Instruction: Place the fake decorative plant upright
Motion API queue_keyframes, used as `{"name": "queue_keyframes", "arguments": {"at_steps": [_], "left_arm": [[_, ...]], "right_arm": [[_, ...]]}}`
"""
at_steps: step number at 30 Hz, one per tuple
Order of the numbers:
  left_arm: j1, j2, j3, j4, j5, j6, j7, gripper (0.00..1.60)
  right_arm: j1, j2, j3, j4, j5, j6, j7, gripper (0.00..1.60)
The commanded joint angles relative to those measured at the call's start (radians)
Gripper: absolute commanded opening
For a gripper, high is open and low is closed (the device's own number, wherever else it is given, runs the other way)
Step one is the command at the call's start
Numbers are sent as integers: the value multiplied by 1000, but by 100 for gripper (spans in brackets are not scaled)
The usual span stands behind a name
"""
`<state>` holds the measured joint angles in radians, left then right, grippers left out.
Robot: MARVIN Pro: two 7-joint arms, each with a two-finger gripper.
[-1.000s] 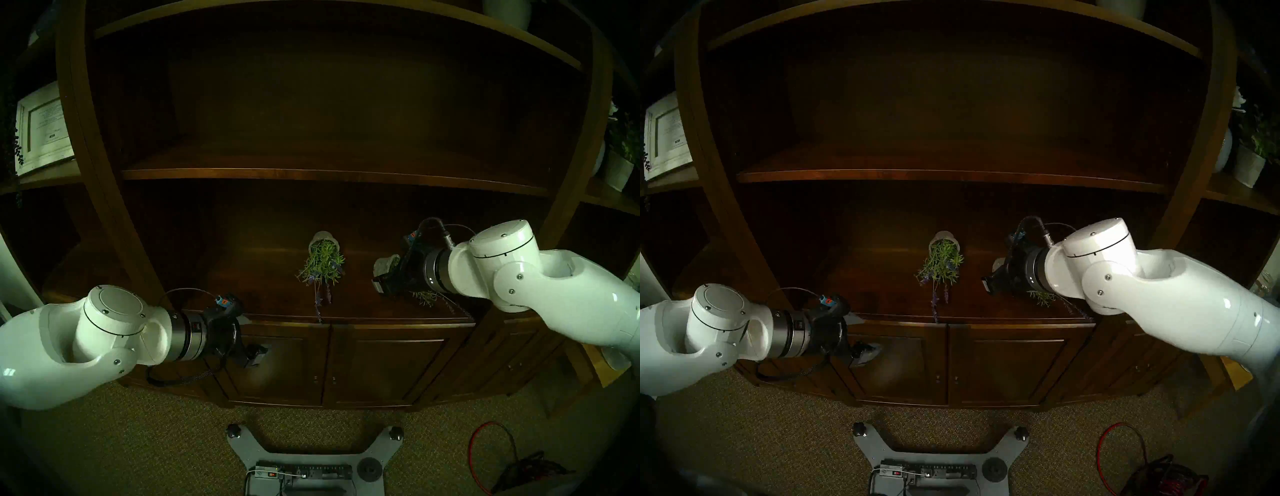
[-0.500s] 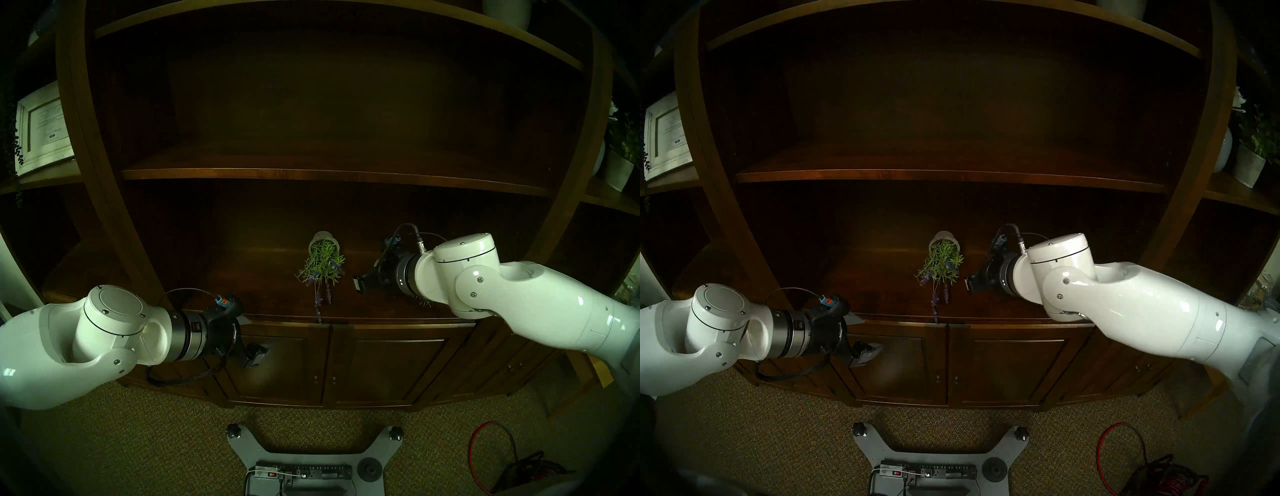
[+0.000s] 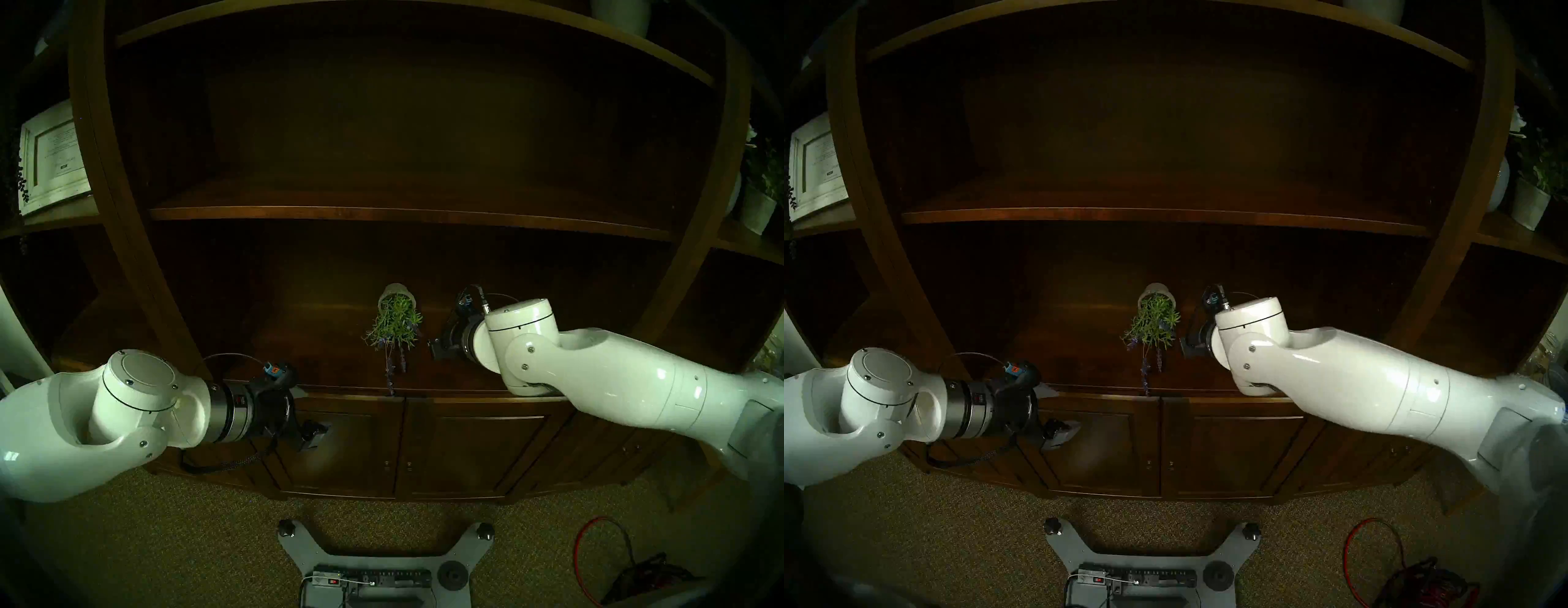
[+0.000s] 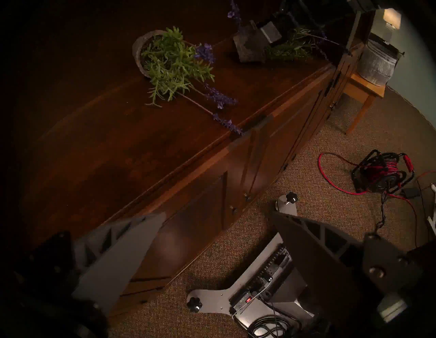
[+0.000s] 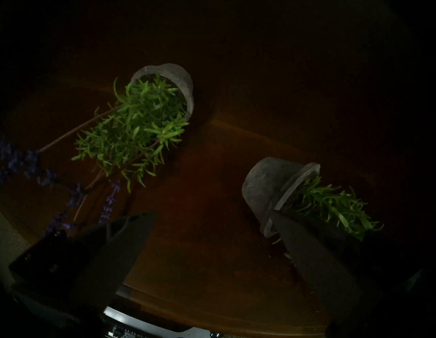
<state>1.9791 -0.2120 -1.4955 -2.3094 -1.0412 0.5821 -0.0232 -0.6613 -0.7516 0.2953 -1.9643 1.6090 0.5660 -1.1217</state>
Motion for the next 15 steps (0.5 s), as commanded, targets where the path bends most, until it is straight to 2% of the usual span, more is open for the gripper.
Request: {"name": "queue_keyframes", "arguments": {"at_steps": [1,7,15], "left_arm": [[-15,0,-15,-7,0,-5,1,160],[-15,1,-16,-7,0,-5,1,160],[-14,1,-16,-7,0,-5,1,160]], "right_arm": [[49,-80,23,30,-8,-1,-101,160],[49,-92,24,46,6,1,-153,160],[42,-91,22,69,11,-3,-168,160]]}}
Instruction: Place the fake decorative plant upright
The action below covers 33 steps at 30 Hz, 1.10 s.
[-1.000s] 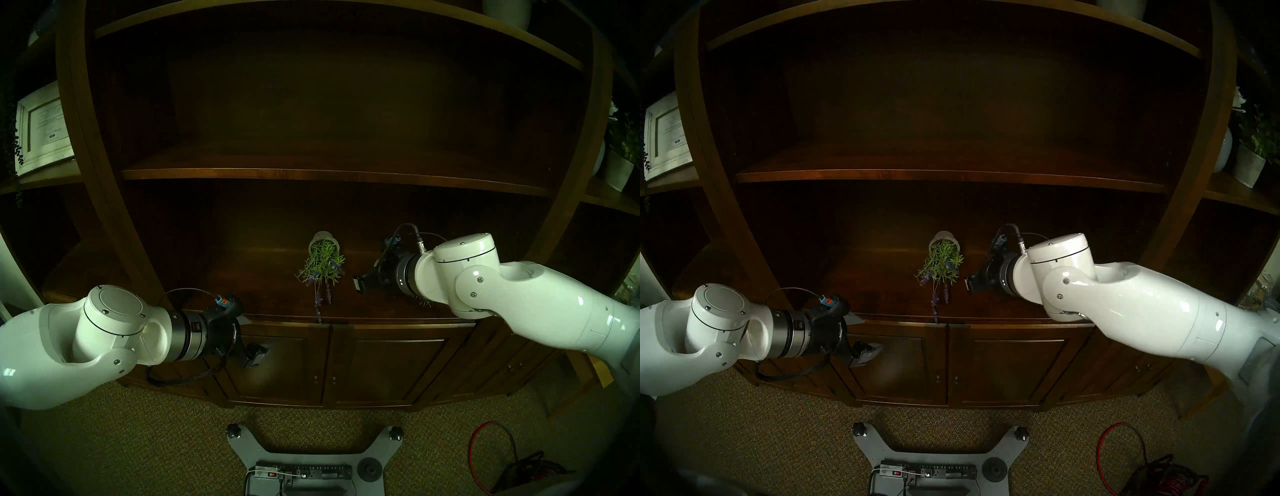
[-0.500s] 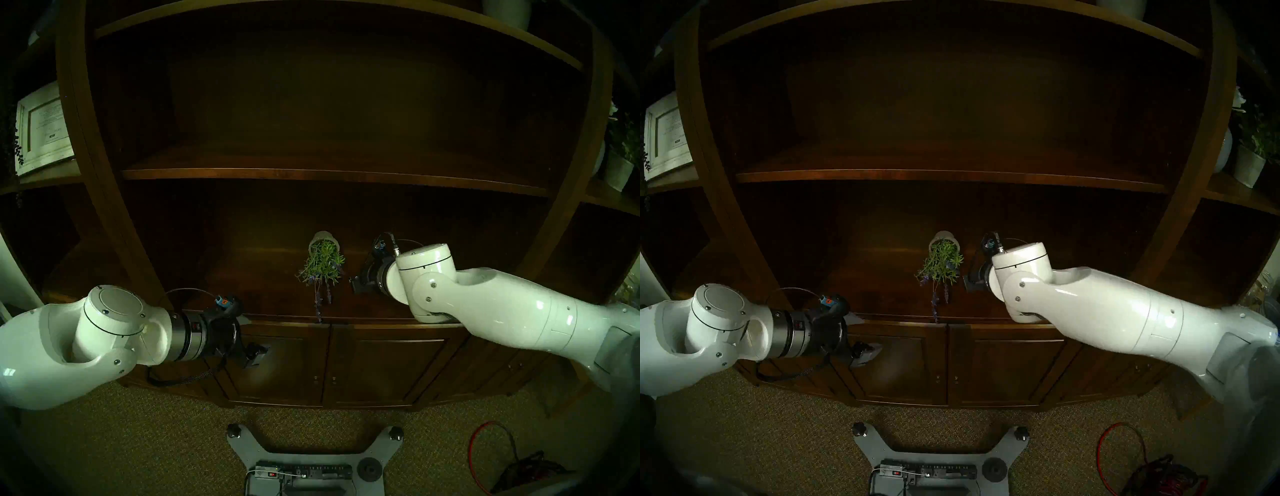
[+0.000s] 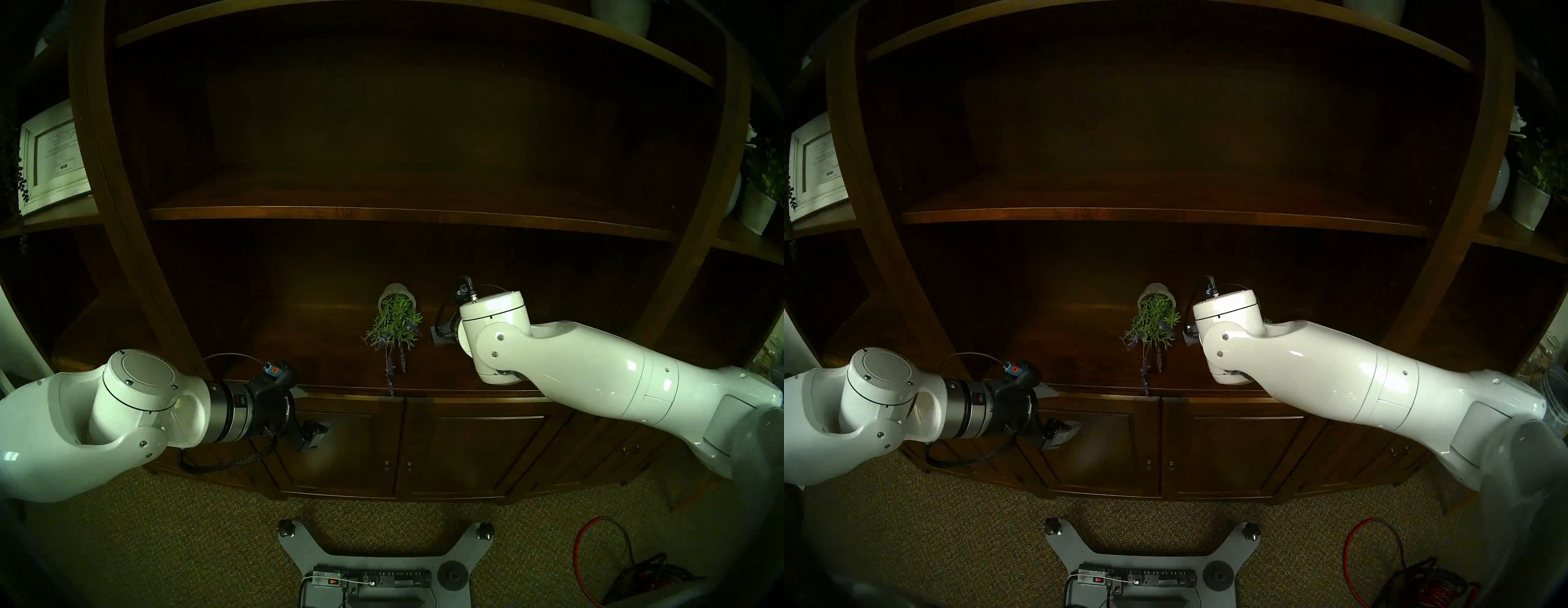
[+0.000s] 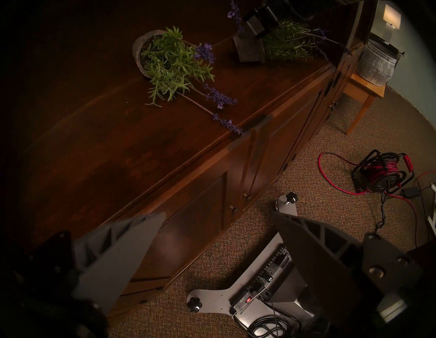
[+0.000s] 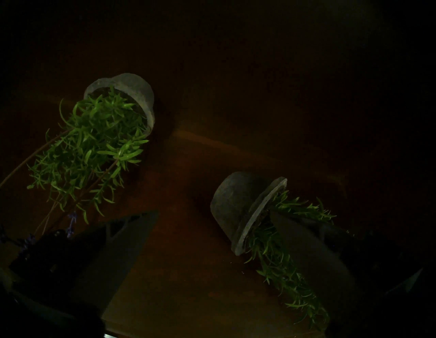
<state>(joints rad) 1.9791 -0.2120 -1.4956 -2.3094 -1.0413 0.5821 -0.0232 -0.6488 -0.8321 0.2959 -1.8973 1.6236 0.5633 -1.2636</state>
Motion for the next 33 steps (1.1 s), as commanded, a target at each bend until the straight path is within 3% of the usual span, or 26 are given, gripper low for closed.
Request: {"name": "queue_keyframes", "arguments": {"at_steps": [1,33], "left_arm": [[-14,1,-16,-7,0,-6,1,160],[-14,1,-17,-7,0,-6,1,160]], "right_arm": [[29,-11,21,6,-3,-1,-28,160],[19,-53,5,116,7,-38,-11,160]]}}
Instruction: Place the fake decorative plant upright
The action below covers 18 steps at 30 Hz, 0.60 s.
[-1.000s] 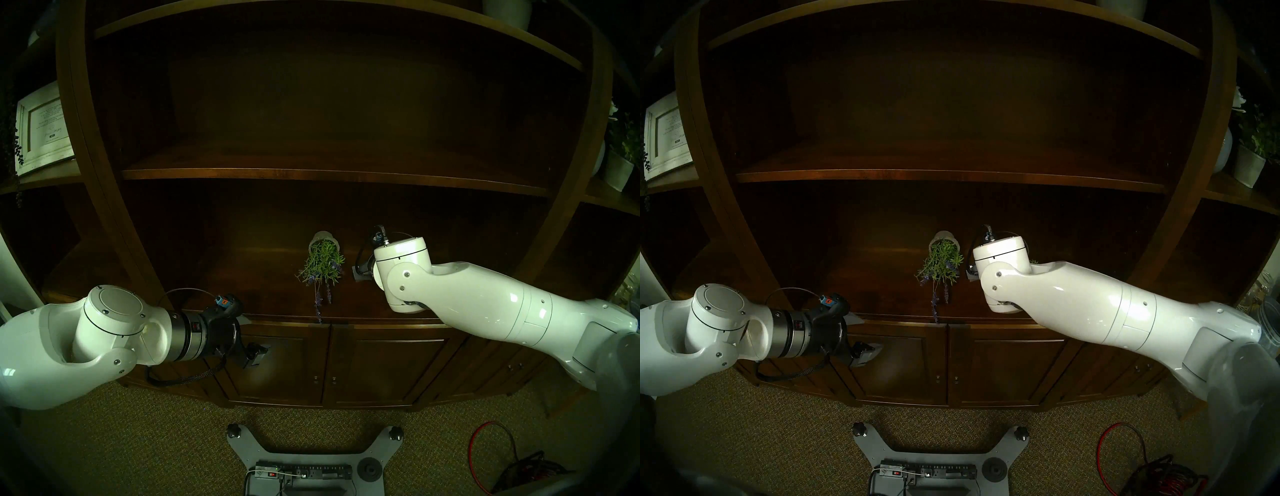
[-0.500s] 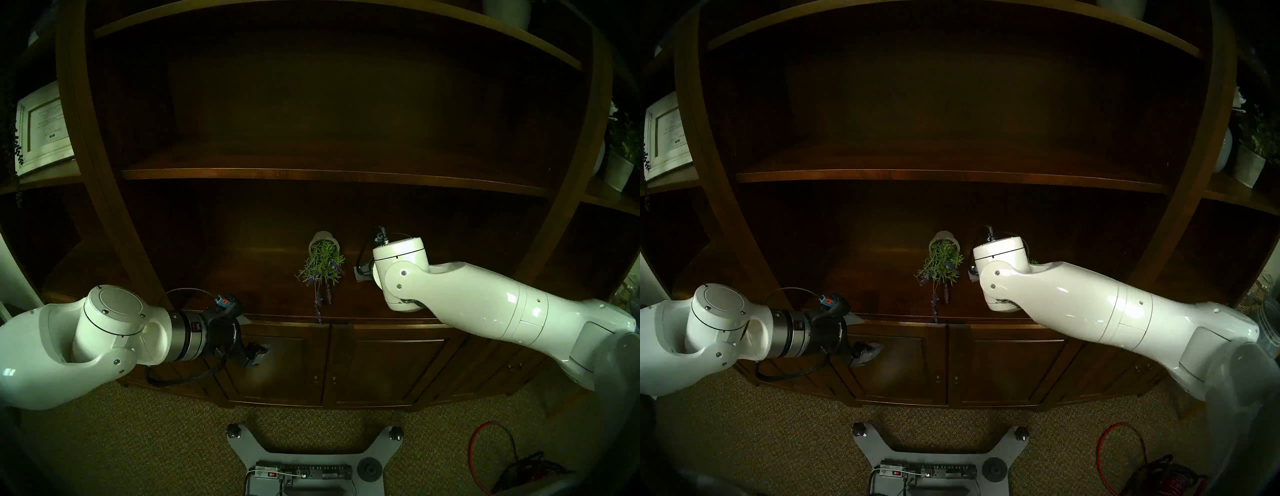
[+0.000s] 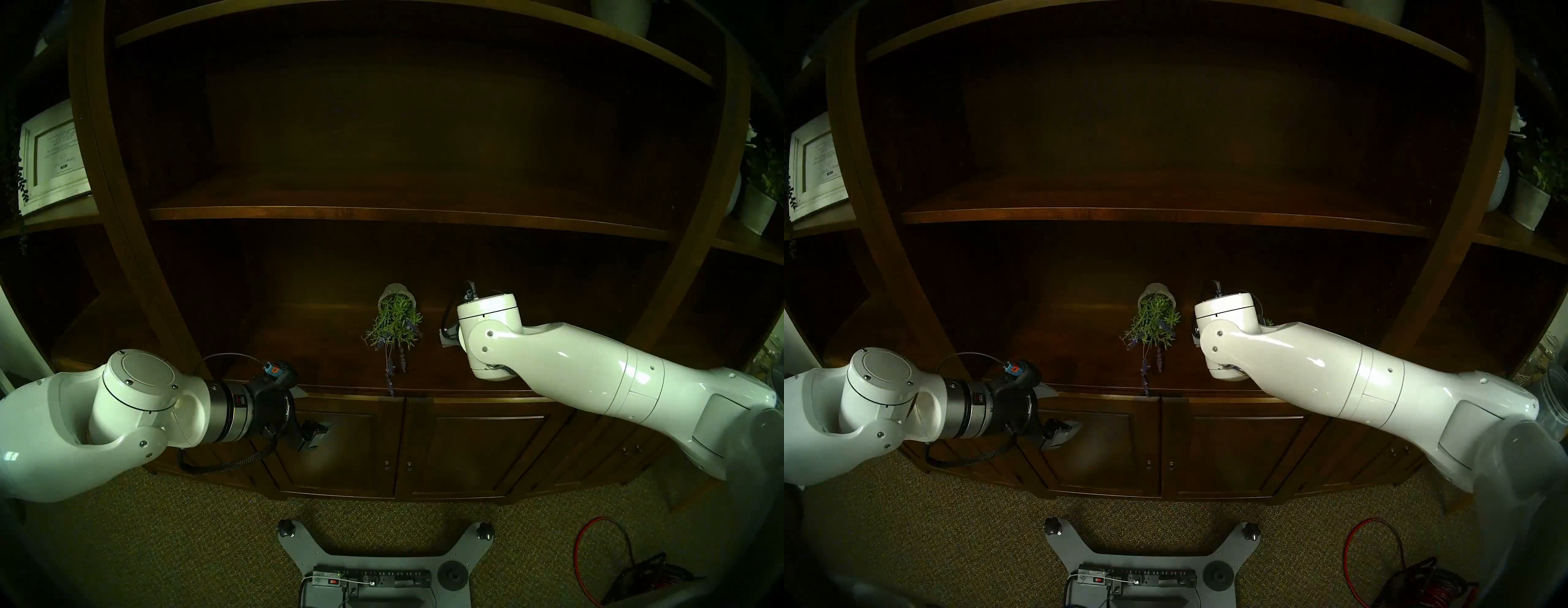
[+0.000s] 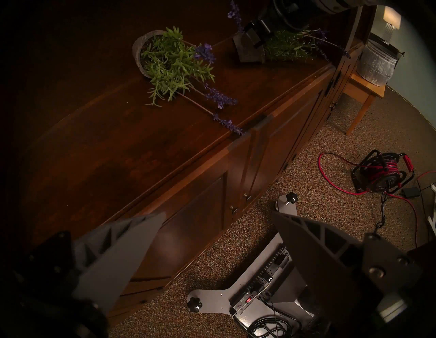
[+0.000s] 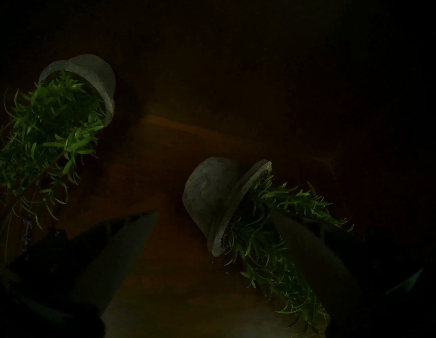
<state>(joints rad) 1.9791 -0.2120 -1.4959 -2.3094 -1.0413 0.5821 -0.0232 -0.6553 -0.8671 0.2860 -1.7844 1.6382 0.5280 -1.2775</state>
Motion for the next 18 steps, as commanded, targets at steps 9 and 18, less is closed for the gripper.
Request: {"name": "queue_keyframes", "arguments": {"at_steps": [9,18], "left_arm": [[-14,1,-16,-7,0,-5,1,160],[-14,1,-16,-7,0,-5,1,160]], "right_arm": [[31,-53,9,29,-11,-6,-6,160],[36,-81,0,57,-16,-6,-13,160]]}}
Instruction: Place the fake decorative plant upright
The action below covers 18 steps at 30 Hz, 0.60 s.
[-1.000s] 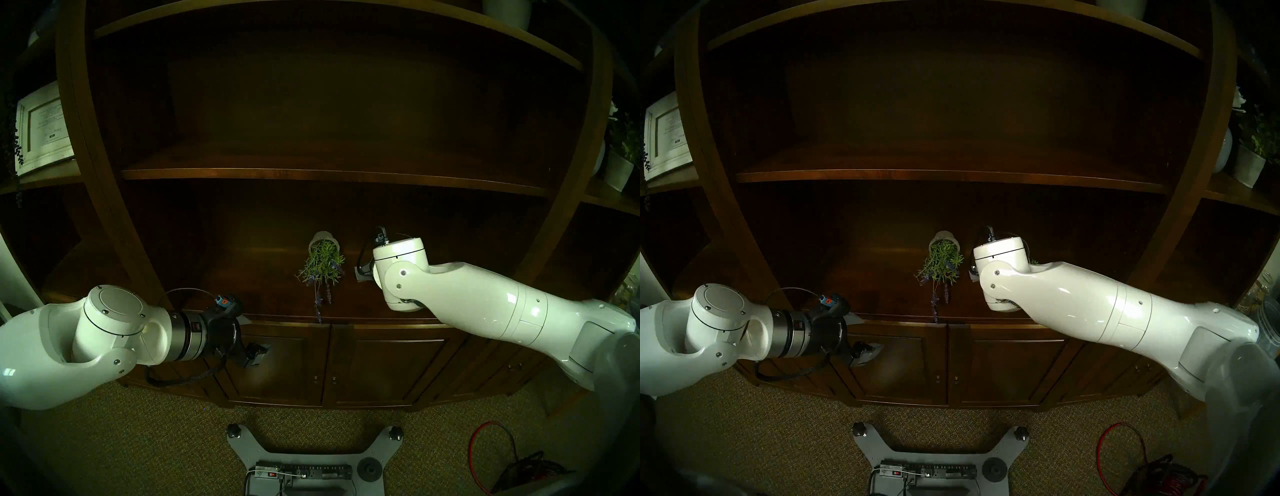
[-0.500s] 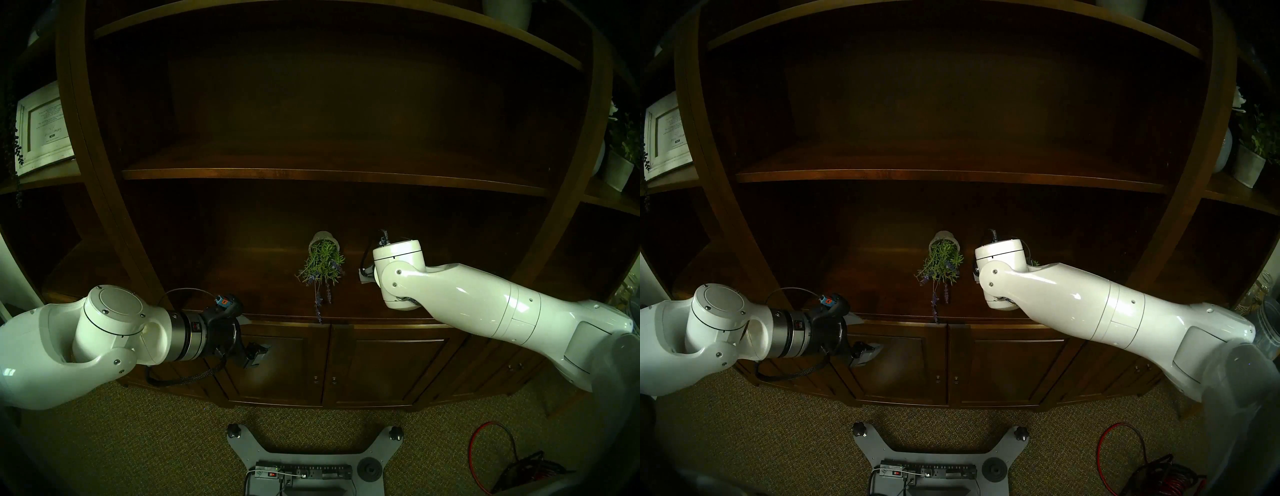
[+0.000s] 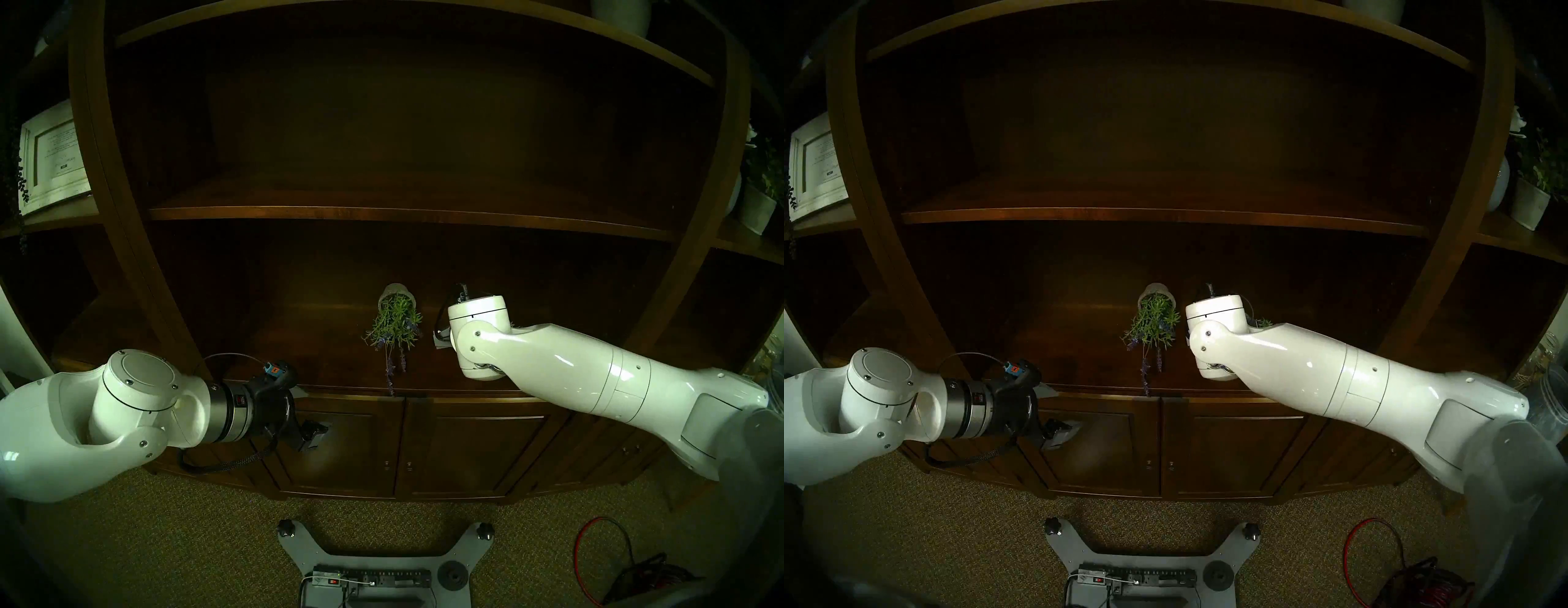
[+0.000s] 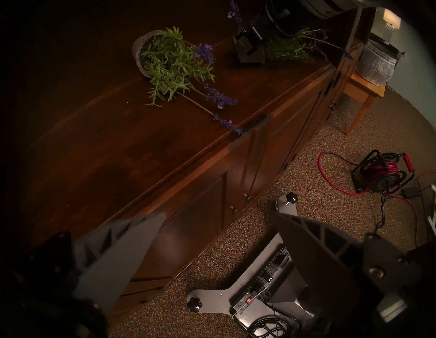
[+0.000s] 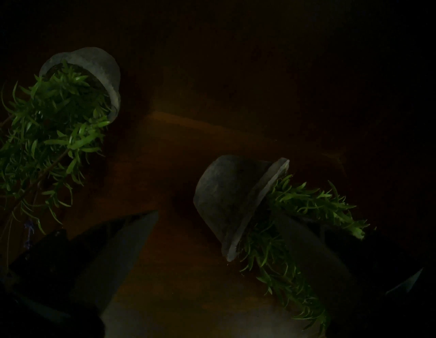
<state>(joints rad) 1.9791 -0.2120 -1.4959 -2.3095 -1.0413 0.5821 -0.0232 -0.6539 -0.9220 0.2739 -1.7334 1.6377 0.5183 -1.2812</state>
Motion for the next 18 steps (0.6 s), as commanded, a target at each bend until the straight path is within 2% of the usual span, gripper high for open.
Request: {"name": "queue_keyframes", "arguments": {"at_steps": [1,18], "left_arm": [[-14,1,-16,-7,0,-5,1,160],[-14,1,-16,-7,0,-5,1,160]], "right_arm": [[35,-28,11,9,-16,4,-9,160],[43,-52,-12,71,-50,-2,-21,160]]}}
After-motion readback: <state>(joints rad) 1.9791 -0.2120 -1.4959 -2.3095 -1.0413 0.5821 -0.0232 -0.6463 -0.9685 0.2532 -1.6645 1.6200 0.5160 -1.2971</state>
